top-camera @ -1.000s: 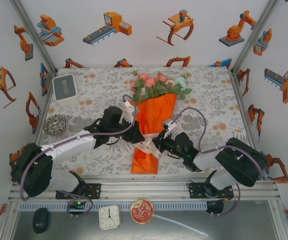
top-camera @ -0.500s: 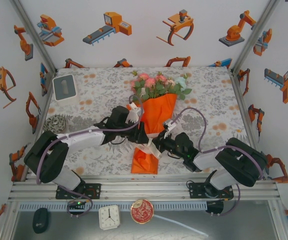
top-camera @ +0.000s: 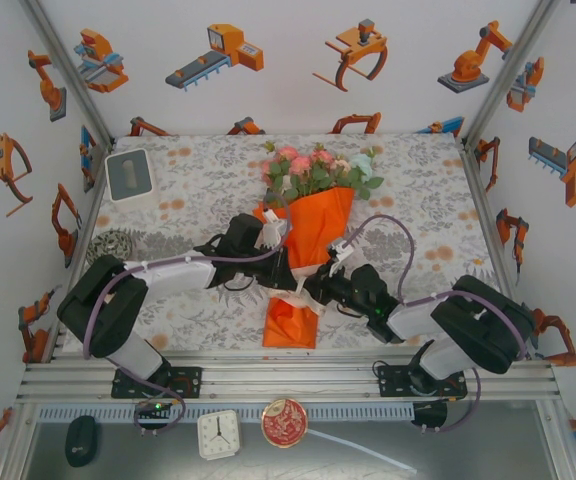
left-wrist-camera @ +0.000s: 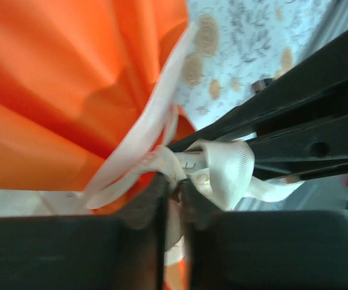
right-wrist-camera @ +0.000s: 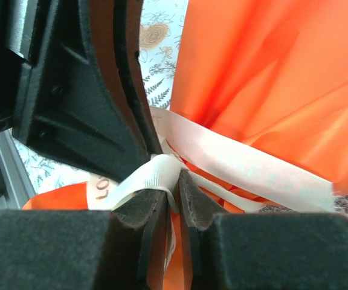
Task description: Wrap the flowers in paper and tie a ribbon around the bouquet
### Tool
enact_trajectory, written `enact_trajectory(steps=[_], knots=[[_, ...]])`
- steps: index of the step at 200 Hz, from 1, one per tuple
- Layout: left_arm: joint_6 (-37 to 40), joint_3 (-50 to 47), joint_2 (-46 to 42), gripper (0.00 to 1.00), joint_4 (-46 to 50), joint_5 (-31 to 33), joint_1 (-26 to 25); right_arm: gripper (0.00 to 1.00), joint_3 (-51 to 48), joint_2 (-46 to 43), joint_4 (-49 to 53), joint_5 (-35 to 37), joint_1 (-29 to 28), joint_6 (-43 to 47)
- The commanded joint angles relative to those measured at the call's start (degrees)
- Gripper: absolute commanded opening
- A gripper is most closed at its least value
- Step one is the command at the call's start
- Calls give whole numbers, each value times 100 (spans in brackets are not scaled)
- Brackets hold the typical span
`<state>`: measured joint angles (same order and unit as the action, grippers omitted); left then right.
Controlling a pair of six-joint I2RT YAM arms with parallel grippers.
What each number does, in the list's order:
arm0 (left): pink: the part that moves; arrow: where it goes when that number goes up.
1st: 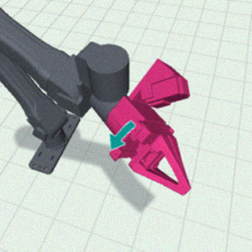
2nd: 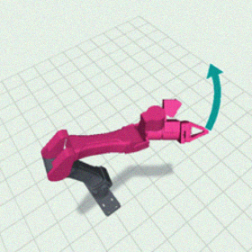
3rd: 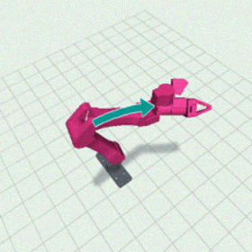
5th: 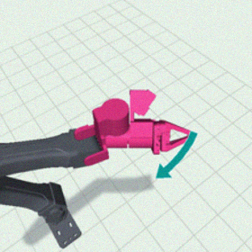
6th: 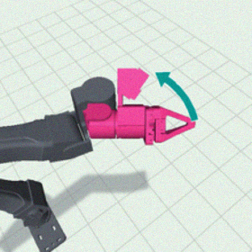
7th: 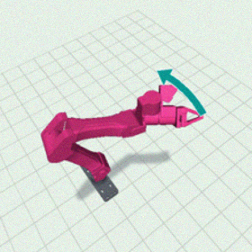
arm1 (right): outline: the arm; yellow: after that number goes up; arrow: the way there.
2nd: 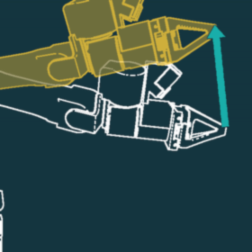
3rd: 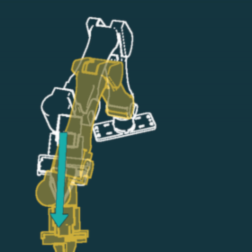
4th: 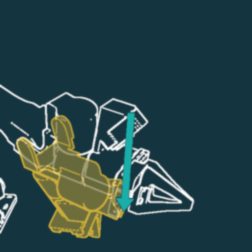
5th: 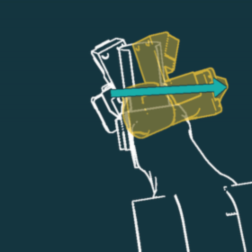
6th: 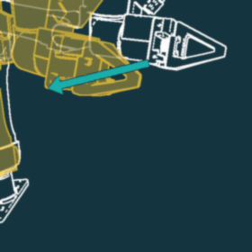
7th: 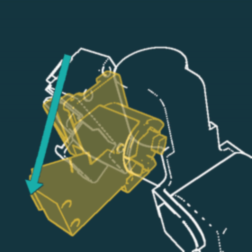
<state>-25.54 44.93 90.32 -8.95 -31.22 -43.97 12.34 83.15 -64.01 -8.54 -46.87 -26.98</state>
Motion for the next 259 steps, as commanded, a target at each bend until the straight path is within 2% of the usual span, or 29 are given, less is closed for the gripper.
enact_trajectory(steps=[1,30,53,103,115,137,149,168,186,206,226,259], knots=[[-27,131,59,0,-654,-3,-16,19,-53,-185,-279,-462,-90,-44],[28,65,-3,0,-537,256,6,27,-271,-445,-174,-295,-92,-110],[172,19,-169,0,-417,536,14,33,-405,-856,321,-322,-93,-60],[307,-46,-287,0,-441,782,-3,35,-501,-2310,1914,-293,-94,204],[311,-41,-288,0,-432,776,-7,34,-423,-2818,2509,-259,-92,249],[341,-45,-288,0,-430,714,-27,32,294,-3734,4396,25,-89,438],[341,-37,-280,0,-455,689,-39,32,641,-3970,4868,281,-90,430],[350,3,-252,0,-424,683,-50,28,1311,-3678,5582,951,-90,52],[357,-9,-271,0,-413,688,-61,24,2064,-2910,6246,974,-93,-213],[369,7,-295,0,-380,661,-77,21,2668,-2040,6592,611,-93,-227],[375,8,-329,0,-358,693,-77,21,2834,-1559,6661,439,-102,-223],[394,18,-357,0,-361,691,-82,21,2503,-1475,6664,494,-101,-21]])
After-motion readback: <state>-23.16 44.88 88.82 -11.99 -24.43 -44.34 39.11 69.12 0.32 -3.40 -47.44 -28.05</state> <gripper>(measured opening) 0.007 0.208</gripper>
